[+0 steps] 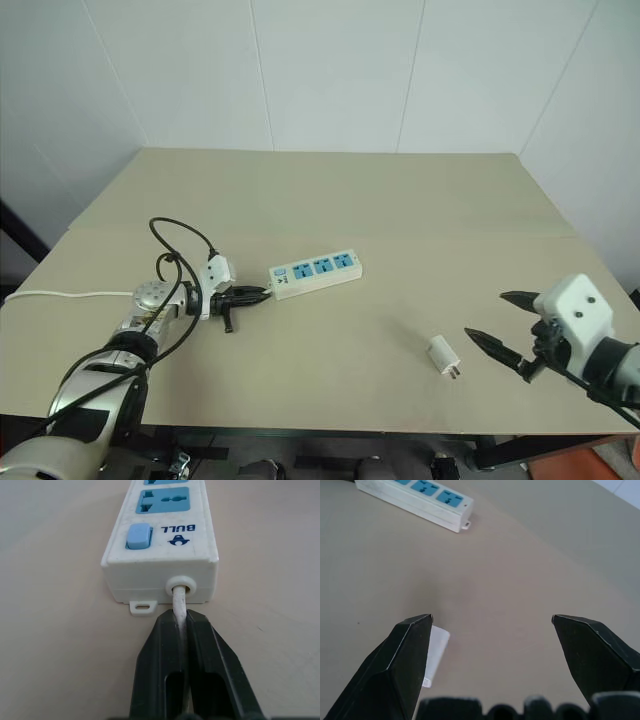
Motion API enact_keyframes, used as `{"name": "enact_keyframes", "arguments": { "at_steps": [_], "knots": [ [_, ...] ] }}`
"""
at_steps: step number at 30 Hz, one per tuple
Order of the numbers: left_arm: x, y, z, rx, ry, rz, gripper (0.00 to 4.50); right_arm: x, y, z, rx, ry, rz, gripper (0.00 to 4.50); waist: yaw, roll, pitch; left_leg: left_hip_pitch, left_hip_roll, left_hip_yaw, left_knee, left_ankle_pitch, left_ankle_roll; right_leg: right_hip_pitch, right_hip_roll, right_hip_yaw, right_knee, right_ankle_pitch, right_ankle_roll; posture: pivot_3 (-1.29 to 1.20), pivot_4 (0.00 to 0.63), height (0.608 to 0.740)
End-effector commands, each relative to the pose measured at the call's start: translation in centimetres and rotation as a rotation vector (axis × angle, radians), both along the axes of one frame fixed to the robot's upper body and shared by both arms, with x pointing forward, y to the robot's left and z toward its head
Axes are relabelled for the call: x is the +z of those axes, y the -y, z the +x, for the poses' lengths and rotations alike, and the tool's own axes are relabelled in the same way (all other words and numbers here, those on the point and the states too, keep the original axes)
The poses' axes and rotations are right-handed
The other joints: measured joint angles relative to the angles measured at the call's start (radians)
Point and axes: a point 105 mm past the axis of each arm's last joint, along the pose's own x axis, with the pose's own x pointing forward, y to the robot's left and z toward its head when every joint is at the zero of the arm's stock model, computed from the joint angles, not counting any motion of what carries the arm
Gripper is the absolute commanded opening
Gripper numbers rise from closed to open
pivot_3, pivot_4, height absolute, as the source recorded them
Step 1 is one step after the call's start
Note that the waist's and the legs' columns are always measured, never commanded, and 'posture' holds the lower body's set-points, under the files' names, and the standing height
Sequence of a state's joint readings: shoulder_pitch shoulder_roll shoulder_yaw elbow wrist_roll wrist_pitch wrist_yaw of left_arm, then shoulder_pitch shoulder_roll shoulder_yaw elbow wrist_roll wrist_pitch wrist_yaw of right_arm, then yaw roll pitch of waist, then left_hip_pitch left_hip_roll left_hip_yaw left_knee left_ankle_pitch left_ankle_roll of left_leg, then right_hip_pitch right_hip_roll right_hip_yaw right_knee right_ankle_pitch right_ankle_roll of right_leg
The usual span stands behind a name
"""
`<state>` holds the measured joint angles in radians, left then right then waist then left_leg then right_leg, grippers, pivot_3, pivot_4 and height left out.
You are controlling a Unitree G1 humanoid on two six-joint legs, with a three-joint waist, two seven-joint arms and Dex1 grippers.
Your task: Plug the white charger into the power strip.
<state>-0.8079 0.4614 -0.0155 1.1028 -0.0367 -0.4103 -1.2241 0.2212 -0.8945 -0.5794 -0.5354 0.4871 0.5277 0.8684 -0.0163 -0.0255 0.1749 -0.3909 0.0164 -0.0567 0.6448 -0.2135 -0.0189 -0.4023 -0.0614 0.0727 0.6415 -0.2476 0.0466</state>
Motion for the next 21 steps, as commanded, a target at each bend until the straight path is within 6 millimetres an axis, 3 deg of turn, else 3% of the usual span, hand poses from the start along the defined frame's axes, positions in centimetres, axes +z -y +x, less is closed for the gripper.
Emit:
{"name": "enact_keyframes", "arguments": {
  "at_steps": [1,7,14,21],
  "knots": [
    [0.5,0.6,-1.6,-0.088,0.017,-0.017,0.01,0.6,-1.1,0.1,0.037,0.027,-0.001,4.5,-0.001,0.0,0.0,0.0,0.0,0.0,0.0,0.0,0.0,0.0,0.0,0.0,0.0,0.0,0.0,0.0,0.15,0.74],
    [1.5,1.1,-6.4,-0.119,-0.044,-0.059,0.01,-0.2,-1.8,0.3,0.056,0.009,0.012,4.5,-0.003,0.0,0.0,0.001,0.001,0.0,0.0,0.0,0.0,0.0,0.0,0.0,0.001,0.001,-0.002,0.0,0.15,0.74],
    [0.8,1.4,-7.8,-0.051,-0.083,-0.039,0.01,-0.3,-2.2,0.9,0.082,0.01,0.013,4.5,0.003,0.0,0.0,0.001,0.001,0.0,0.001,0.0,0.0,0.0,0.0,0.0,0.001,0.0,-0.001,0.0,0.15,0.74],
    [0.9,1.8,-8.6,-0.105,-0.115,-0.061,2.15,-0.3,-2.1,0.9,0.083,0.009,0.011,4.5,0.002,0.0,0.0,0.0,0.001,0.0,0.001,0.0,0.0,0.0,0.0,0.0,0.0,0.0,-0.001,0.0,0.15,0.74]
  ]
}}
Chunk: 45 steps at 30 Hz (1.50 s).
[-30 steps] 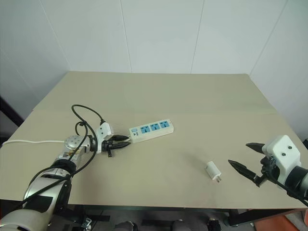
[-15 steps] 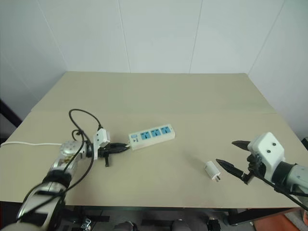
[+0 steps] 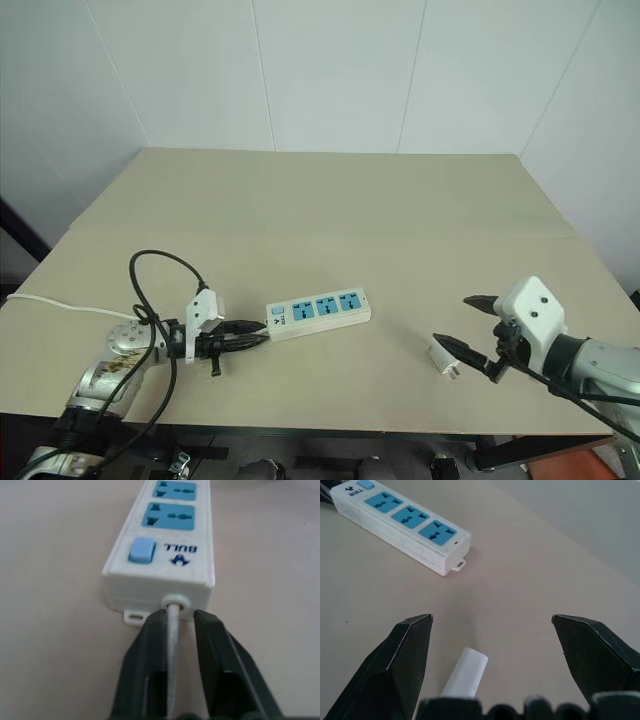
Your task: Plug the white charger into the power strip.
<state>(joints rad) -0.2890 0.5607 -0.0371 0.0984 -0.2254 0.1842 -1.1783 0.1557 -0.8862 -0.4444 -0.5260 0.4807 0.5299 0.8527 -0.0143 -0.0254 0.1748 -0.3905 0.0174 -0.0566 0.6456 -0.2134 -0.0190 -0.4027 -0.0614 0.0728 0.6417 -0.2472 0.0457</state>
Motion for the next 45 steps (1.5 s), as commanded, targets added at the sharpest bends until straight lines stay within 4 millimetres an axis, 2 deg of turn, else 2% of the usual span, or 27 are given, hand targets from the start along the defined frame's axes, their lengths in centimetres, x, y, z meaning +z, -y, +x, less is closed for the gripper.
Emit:
{"name": "enact_keyframes", "arguments": {
  "at_steps": [1,7,10,12,15,21,23,25,32,37,45],
  "knots": [
    [0.8,0.4,-0.8,-0.075,0.023,-0.007,2.46,1.0,0.1,0.0,0.007,0.05,-0.014,4.5,0.0,0.0,0.0,0.0,0.0,0.0,0.0,0.0,0.0,0.0,0.0,0.0,0.0,0.0,0.0,0.0,0.15,0.74],
    [2.6,-1.0,-1.2,-0.13,0.029,-0.028,4.44,0.9,0.3,-0.2,-0.006,0.048,-0.008,4.5,-0.002,0.0,0.0,0.0,0.0,0.0,0.0,0.0,0.0,0.0,0.0,0.0,0.0,0.0,0.0,0.0,0.15,0.74],
    [3.4,-1.6,-1.2,-0.153,0.04,-0.021,4.48,0.8,0.4,-0.4,-0.011,0.046,-0.004,4.5,-0.002,0.0,0.0,0.0,0.0,0.0,0.0,0.0,0.0,0.0,0.0,0.0,0.0,0.0,0.0,0.0,0.15,0.74],
    [4.0,-2.2,-0.2,-0.098,0.119,-0.022,4.48,0.9,0.5,-0.5,-0.014,0.047,0.001,4.5,-0.002,0.0,0.0,0.0,0.0,0.0,0.0,0.0,0.0,0.0,0.0,0.0,0.0,0.0,0.0,0.0,0.15,0.74],
    [4.3,-3.1,0.3,-0.103,0.18,-0.007,4.48,0.9,0.5,-0.6,-0.016,0.047,0.005,4.5,-0.001,0.0,0.0,0.0,0.0,0.0,0.0,0.0,0.0,0.0,0.0,0.0,0.0,0.0,0.0,0.0,0.15,0.74],
    [4.6,-3.0,2.7,-0.084,0.264,-0.12,4.48,1.1,0.7,-0.8,-0.022,0.048,0.003,4.5,0.005,0.0,0.0,0.0,0.0,0.0,0.0,0.0,0.0,0.0,0.0,0.0,0.0,0.0,0.0,0.0,0.15,0.74],
    [4.2,-2.7,3.2,-0.111,0.254,-0.155,4.48,1.2,0.7,-0.9,-0.022,0.051,-0.004,4.5,0.004,-0.001,0.0,0.0,0.0,0.0,0.001,0.0,0.0,0.001,0.0,-0.001,0.0,0.0,0.0,0.0,0.15,0.74],
    [3.4,-2.2,3.2,-0.17,0.234,-0.157,4.48,1.4,0.8,-1.0,-0.023,0.053,-0.006,4.5,0.001,-0.001,-0.001,0.0,0.0,0.0,0.001,0.0,0.0,0.001,0.0,0.0,0.0,0.0,0.0,0.0,0.15,0.74],
    [2.5,-0.4,3.1,-0.266,0.196,-0.263,4.48,2.1,1.8,-1.8,-0.055,0.056,-0.037,4.5,-0.004,-0.001,0.0,-0.001,-0.001,0.0,0.001,0.0,0.0,0.0,0.0,0.0,0.0,0.0,0.0,0.0,0.15,0.74],
    [1.0,0.2,3.2,-0.236,0.197,-0.271,4.48,2.7,2.1,-2.2,-0.063,0.063,-0.052,4.5,-0.004,-0.001,-0.001,-0.001,-0.001,0.0,0.001,0.0,0.0,0.0,0.0,0.0,0.0,0.0,0.0,0.0,0.15,0.74],
    [-0.3,1.2,3.6,-0.168,0.225,-0.302,4.48,3.1,1.9,-2.6,-0.039,0.041,-0.07,4.5,0.0,-0.002,-0.001,0.0,-0.001,0.0,0.001,0.0,0.0,0.001,0.0,0.0,0.0,0.0,0.001,0.0,0.15,0.74]
  ]
}}
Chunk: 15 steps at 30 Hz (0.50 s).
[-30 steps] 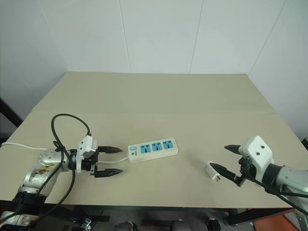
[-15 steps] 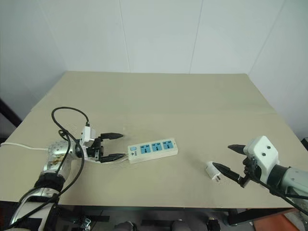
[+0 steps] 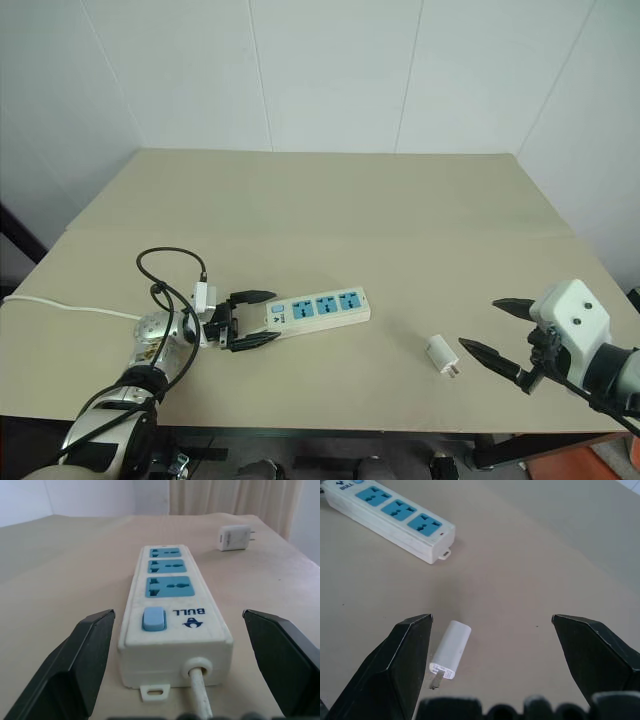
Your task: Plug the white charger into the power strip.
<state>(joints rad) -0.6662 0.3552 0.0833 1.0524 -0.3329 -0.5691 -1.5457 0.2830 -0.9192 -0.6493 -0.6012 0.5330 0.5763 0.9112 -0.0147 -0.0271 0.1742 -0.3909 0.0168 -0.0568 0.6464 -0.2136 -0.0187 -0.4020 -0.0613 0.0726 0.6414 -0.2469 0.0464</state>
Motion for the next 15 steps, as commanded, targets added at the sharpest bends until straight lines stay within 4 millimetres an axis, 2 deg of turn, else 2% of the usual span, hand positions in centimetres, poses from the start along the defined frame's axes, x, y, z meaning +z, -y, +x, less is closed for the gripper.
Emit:
{"name": "enact_keyframes", "arguments": {
  "at_steps": [1,9,12,15],
  "knots": [
    [-0.1,0.5,0.1,0.006,0.018,-0.011,4.48,1.5,0.2,-0.2,0.0,0.04,-0.032,4.5,0.0,0.0,0.0,0.0,0.0,0.0,0.0,0.0,0.0,0.0,0.0,0.0,0.0,0.0,0.0,0.0,0.15,0.74],
    [-1.0,0.4,-0.2,-0.013,-0.011,0.034,4.48,1.6,0.2,0.0,0.004,0.039,-0.042,4.5,0.0,0.0,-0.001,0.001,0.0,0.0,0.0,0.0,0.0,0.001,0.0,0.0,0.0,0.0,0.0,0.0,0.15,0.74],
    [-1.1,0.3,-0.1,-0.006,-0.029,0.042,3.91,1.5,0.1,0.0,0.004,0.039,-0.041,4.5,0.0,0.0,-0.002,0.002,0.0,0.0,0.0,0.0,0.0,0.002,0.0,0.0,0.0,0.0,0.0,0.0,0.15,0.74],
    [-1.4,0.2,-0.2,-0.02,-0.052,0.068,3.12,1.3,-0.1,0.1,0.004,0.039,-0.041,4.5,-0.001,0.0,-0.003,0.003,0.0,0.0,0.0,0.0,0.0,0.003,0.0,0.0,0.0,0.0,0.0,0.0,0.15,0.74]
  ]
}}
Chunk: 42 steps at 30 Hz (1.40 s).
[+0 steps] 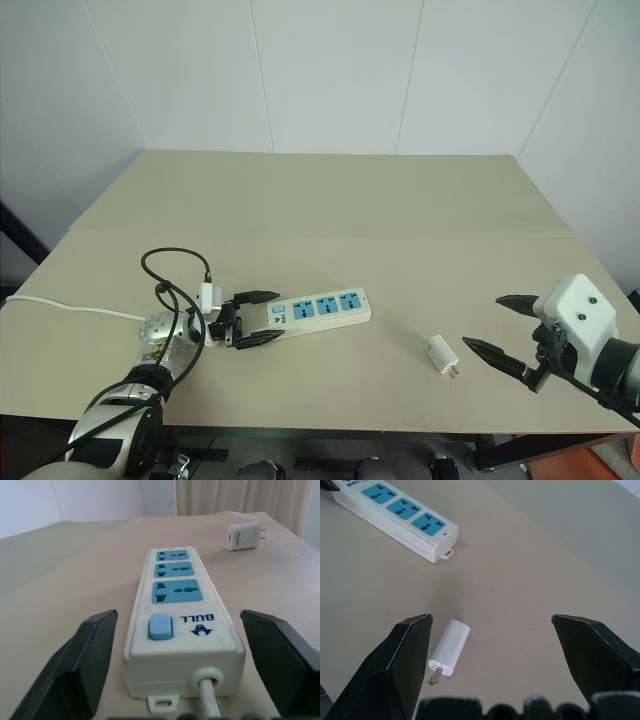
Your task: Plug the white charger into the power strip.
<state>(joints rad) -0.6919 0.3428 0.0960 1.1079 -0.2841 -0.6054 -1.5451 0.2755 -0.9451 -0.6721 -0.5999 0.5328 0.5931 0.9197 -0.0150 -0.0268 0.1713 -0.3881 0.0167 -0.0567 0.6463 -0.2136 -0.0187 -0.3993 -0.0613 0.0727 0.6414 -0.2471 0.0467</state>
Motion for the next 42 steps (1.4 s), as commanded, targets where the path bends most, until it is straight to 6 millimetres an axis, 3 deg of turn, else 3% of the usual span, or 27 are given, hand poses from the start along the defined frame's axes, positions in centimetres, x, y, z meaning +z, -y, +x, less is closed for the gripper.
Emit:
{"name": "enact_keyframes", "arguments": {
  "at_steps": [1,10,15,19,22,26,32,42],
  "knots": [
    [-1.0,-0.2,-0.3,-0.015,-0.057,0.041,3.12,0.7,-0.4,0.1,0.01,0.035,-0.016,4.5,-0.001,0.0,0.0,0.001,0.0,0.0,0.0,0.0,0.0,0.001,0.0,0.0,0.0,0.0,0.0,0.0,0.15,0.74],
    [-0.7,0.5,0.2,0.003,-0.03,0.057,3.12,1.0,-1.2,0.1,0.02,0.036,-0.029,4.5,0.0,0.0,-0.001,0.005,0.0,0.0,0.0,0.0,0.0,0.006,0.0,0.0,-0.001,0.0,0.0,0.0,0.15,0.74],
    [-0.7,1.0,-0.4,-0.055,-0.033,0.076,3.12,1.6,-5.1,0.7,0.093,-0.215,-0.026,4.5,-0.008,0.001,-0.001,0.006,0.0,0.0,0.0,0.0,0.0,0.008,0.0,0.0,-0.001,0.001,0.001,0.0,0.15,0.74],
    [-0.8,1.2,-0.6,-0.077,-0.04,0.083,3.12,2.1,-6.7,1.5,0.081,-0.433,-0.119,4.5,-0.001,0.001,-0.002,0.005,0.001,0.0,-0.001,0.0,0.0,0.005,0.0,-0.001,-0.003,0.001,0.0,0.0,0.15,0.74],
    [-0.9,1.3,-0.8,-0.093,-0.041,0.089,3.12,2.2,-6.6,2.8,-0.011,-0.532,-0.18,4.5,0.003,0.001,-0.002,-0.001,0.001,-0.002,-0.002,0.0,0.0,0.001,0.0,-0.003,-0.008,0.001,-0.001,0.0,0.15,0.74],
    [-0.9,1.6,-1.2,-0.131,-0.035,0.092,3.12,0.0,-6.0,4.3,-0.103,-0.607,-0.299,4.5,0.007,0.002,-0.002,-0.012,0.0,-0.002,-0.001,0.0,0.0,-0.008,-0.002,-0.003,-0.011,0.008,-0.007,0.0,0.15,0.74],
    [-1.2,1.8,-1.8,-0.156,-0.031,0.094,3.12,-0.9,-5.8,7.1,-0.208,-0.59,-0.283,4.5,0.003,0.002,-0.003,-0.016,-0.001,-0.001,0.0,0.0,0.0,-0.013,-0.002,-0.003,-0.007,0.009,-0.007,0.0,0.15,0.74],
    [-1.5,1.9,-2.1,-0.154,-0.036,0.094,3.12,-2.4,-6.0,7.7,-0.242,-0.624,-0.263,4.5,0.003,0.003,-0.003,-0.017,-0.001,-0.001,0.002,0.0,0.0,-0.016,-0.002,-0.002,-0.002,0.009,-0.007,0.0,0.15,0.74]
  ]
}}
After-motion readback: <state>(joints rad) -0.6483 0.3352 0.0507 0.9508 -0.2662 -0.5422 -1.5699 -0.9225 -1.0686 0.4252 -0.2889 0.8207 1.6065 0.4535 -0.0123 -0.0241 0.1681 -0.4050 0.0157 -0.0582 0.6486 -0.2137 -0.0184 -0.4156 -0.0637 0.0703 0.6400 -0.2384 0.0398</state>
